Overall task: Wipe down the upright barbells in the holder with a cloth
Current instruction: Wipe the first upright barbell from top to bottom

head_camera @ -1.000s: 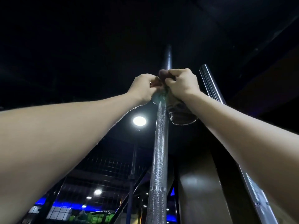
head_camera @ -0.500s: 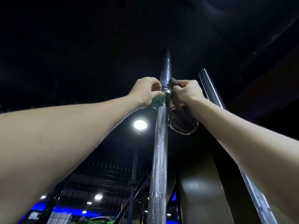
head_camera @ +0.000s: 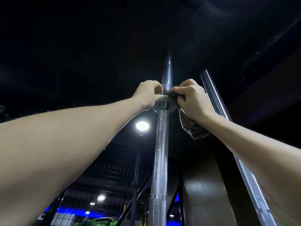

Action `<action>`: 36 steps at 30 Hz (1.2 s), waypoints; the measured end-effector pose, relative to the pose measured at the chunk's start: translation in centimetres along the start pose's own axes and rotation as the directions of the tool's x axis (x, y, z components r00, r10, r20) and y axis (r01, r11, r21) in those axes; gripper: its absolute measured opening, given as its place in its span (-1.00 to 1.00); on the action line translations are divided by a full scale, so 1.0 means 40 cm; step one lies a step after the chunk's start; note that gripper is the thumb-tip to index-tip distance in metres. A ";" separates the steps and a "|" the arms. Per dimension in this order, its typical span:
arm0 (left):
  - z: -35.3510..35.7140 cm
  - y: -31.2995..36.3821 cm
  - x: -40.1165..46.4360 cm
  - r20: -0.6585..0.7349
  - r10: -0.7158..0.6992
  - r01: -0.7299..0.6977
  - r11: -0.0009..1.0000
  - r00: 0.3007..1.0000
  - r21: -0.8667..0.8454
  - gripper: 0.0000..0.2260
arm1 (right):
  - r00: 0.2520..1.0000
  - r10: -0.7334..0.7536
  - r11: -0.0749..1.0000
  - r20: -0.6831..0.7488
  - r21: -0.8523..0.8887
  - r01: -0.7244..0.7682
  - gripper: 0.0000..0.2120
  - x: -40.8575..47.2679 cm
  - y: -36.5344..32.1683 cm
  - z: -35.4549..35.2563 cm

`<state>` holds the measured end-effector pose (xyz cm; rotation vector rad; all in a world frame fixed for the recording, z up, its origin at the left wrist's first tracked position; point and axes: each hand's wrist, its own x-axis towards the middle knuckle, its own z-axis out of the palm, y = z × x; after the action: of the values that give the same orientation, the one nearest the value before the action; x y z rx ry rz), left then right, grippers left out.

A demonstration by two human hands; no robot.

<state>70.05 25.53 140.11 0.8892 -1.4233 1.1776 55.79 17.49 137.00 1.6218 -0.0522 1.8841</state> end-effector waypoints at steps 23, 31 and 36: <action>0.018 -0.033 -0.019 -0.058 -0.043 0.025 0.961 0.997 -0.276 -0.87 | 0.999 0.034 0.990 0.016 0.138 -0.036 -0.66 -0.050 0.023 0.015; 0.017 -0.025 -0.028 -0.021 -0.057 0.046 0.942 0.998 -0.333 -0.86 | 0.991 0.130 0.984 0.019 0.123 -0.131 -0.70 -0.015 -0.001 0.005; 0.006 -0.021 -0.020 0.003 -0.078 0.074 0.933 0.997 -0.353 -0.82 | 0.998 0.051 0.999 -0.027 0.013 -0.051 -0.80 0.033 -0.057 0.018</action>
<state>70.94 25.02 139.51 0.6761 -1.5171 0.8305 57.49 19.55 137.52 1.6167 -0.0715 1.9478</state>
